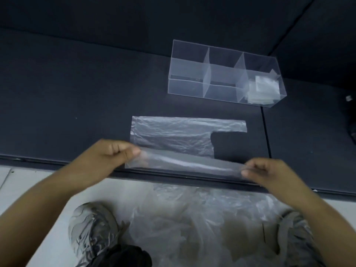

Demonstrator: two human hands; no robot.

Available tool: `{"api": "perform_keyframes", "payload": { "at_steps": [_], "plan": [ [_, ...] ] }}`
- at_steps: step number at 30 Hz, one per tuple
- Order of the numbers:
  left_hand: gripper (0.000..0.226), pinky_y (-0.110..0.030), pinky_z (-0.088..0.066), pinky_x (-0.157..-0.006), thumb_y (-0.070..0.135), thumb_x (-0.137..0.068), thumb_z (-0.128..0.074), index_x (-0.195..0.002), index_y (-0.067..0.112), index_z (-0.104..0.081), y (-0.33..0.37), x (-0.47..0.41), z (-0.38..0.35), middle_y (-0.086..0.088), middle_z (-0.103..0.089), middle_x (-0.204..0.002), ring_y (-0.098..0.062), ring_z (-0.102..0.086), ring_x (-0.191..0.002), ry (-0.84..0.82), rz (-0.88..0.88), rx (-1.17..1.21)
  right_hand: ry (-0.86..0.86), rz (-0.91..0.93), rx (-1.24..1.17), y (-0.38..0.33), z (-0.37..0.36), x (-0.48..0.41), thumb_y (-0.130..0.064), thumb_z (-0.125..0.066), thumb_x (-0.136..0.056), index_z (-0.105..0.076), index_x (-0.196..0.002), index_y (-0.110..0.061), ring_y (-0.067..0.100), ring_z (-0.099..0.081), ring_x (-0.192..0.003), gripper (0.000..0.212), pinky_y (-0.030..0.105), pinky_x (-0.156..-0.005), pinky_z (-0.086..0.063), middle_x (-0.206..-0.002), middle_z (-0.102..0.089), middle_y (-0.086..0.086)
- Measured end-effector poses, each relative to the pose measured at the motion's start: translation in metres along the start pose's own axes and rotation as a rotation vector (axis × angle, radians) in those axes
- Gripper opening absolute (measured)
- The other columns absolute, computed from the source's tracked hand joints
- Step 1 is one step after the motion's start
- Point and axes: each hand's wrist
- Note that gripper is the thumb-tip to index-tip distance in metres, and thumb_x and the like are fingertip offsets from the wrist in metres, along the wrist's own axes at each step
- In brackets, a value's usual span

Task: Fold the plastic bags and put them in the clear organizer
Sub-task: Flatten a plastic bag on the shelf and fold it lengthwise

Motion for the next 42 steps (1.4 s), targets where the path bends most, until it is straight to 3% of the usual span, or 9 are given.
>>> {"api": "perform_keyframes", "payload": {
  "at_steps": [7,11,14,18,21,25,30,34,42],
  "plan": [
    [0.015,-0.023,-0.049,-0.079,0.035,-0.082,-0.070,-0.080,0.023,-0.077,-0.017,-0.064,0.022,0.006,-0.075,-0.081,-0.009,-0.070,-0.084,0.324,0.192,0.055,0.241,-0.083,-0.304,0.014,0.036,-0.067,-0.027,-0.068,-0.084,-0.069,-0.075,-0.002,0.011,-0.052,-0.064,0.027,0.011,-0.060,-0.045,-0.063,-0.061,0.001],
    [0.024,-0.018,-0.043,-0.066,0.038,-0.084,-0.070,-0.068,0.020,-0.073,-0.024,-0.090,0.017,0.013,-0.069,-0.061,0.006,-0.060,-0.056,0.391,0.157,-0.128,0.426,-0.184,-0.272,0.024,0.023,-0.105,-0.025,-0.072,-0.084,-0.071,-0.075,-0.006,0.010,-0.050,-0.063,0.021,0.021,-0.062,-0.040,-0.067,-0.061,0.002],
    [0.026,-0.015,-0.041,-0.061,0.039,-0.083,-0.071,-0.067,0.018,-0.069,-0.024,-0.099,0.014,0.011,-0.065,-0.059,0.000,-0.060,-0.061,0.479,0.161,-0.271,0.531,-0.181,-0.208,0.024,0.017,-0.116,-0.027,-0.075,-0.081,-0.069,-0.067,-0.009,0.012,-0.056,-0.066,0.024,0.023,-0.066,-0.043,-0.069,-0.065,0.005],
    [0.009,-0.032,-0.044,-0.072,0.017,-0.086,-0.066,-0.091,0.010,-0.067,-0.014,-0.088,-0.008,-0.005,-0.062,-0.086,-0.027,-0.056,-0.083,0.744,-0.147,-0.718,0.567,-0.196,-0.068,0.022,0.013,-0.122,-0.030,-0.075,-0.081,-0.065,-0.062,-0.010,0.016,-0.055,-0.067,0.029,0.025,-0.066,-0.041,-0.067,-0.063,0.006],
    [0.021,-0.040,-0.043,-0.090,0.006,-0.088,-0.050,-0.100,0.002,-0.068,-0.013,-0.078,-0.041,-0.017,-0.066,-0.101,-0.036,-0.062,-0.092,0.553,-0.441,-0.908,0.609,-0.236,-0.010,0.013,0.011,-0.119,-0.029,-0.075,-0.081,-0.063,-0.077,-0.006,0.019,-0.058,-0.077,0.025,0.026,-0.069,-0.041,-0.085,-0.066,0.009],
    [0.053,-0.033,-0.006,-0.118,0.034,-0.101,-0.039,-0.145,0.006,-0.035,-0.034,-0.070,-0.063,-0.010,-0.033,-0.153,-0.024,-0.026,-0.144,0.231,-0.223,-1.006,0.807,-0.071,0.159,-0.031,-0.027,-0.103,-0.011,-0.065,-0.084,-0.062,-0.111,-0.012,0.030,-0.056,-0.100,0.027,0.033,-0.089,-0.043,-0.118,-0.051,0.013],
    [0.070,-0.048,-0.016,-0.118,0.052,-0.094,-0.018,-0.148,0.009,-0.023,-0.043,-0.062,-0.060,-0.010,-0.023,-0.156,-0.028,-0.017,-0.146,0.176,-0.152,-1.103,0.307,0.393,0.237,-0.101,-0.137,-0.097,-0.018,-0.044,-0.099,-0.040,-0.144,-0.013,0.019,-0.024,-0.143,0.045,0.035,-0.119,-0.017,-0.153,-0.032,0.006],
    [0.076,-0.049,-0.017,-0.117,0.057,-0.091,-0.020,-0.149,0.009,-0.025,-0.041,-0.060,-0.060,-0.013,-0.024,-0.156,-0.032,-0.018,-0.145,0.188,-0.110,-1.102,0.215,0.279,0.585,-0.078,-0.152,-0.116,-0.047,-0.021,-0.101,-0.009,-0.154,-0.023,0.012,0.009,-0.148,0.059,0.039,-0.119,0.009,-0.162,0.001,-0.003],
    [0.125,-0.038,0.007,-0.120,0.090,-0.062,0.001,-0.151,0.002,0.004,-0.042,-0.053,-0.046,-0.015,0.008,-0.160,-0.025,0.011,-0.147,0.220,0.036,-1.094,0.338,0.077,0.665,0.005,-0.060,-0.103,-0.051,-0.025,-0.098,-0.006,-0.154,-0.025,0.015,0.005,-0.148,0.064,0.039,-0.119,0.007,-0.162,0.001,-0.002]
  ]
}}
Point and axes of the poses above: each hand's wrist, its own x-axis away from the middle knuckle, its own z-axis out of the back of the hand, y = z × x
